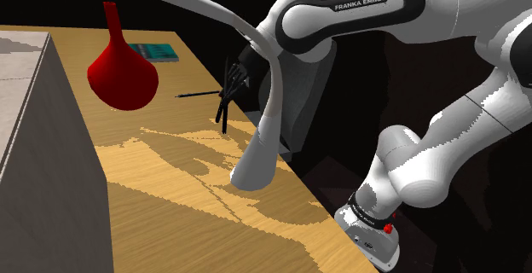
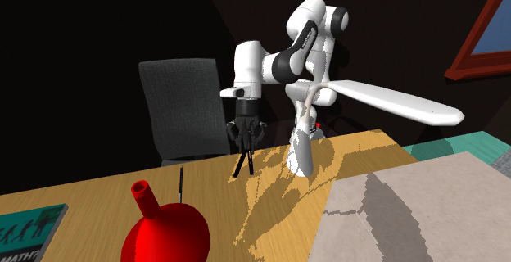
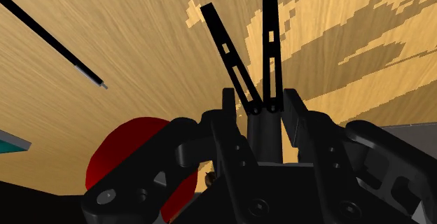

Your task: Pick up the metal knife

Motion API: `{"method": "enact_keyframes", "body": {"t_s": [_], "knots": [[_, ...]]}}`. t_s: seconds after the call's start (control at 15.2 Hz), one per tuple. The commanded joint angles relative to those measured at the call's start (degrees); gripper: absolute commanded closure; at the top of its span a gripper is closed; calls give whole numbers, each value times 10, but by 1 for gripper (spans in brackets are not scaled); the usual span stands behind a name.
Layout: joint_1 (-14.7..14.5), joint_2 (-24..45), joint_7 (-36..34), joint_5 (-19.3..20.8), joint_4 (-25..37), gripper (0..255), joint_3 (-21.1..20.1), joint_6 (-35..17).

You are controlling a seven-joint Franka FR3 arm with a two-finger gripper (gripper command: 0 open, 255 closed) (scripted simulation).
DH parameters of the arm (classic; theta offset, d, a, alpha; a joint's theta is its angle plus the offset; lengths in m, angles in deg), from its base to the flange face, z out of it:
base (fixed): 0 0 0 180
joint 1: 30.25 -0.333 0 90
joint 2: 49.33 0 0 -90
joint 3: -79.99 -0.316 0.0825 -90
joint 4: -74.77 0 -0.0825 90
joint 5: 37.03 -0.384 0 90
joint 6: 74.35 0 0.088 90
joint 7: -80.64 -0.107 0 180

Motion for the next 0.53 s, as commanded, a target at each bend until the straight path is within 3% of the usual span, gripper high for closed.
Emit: {"method": "enact_keyframes", "body": {"t_s": [0.0,0.46], "knots": [[0,0,0,0,0,255,0,0],[3,-4,-8,6,11,255,-2,14]]}}
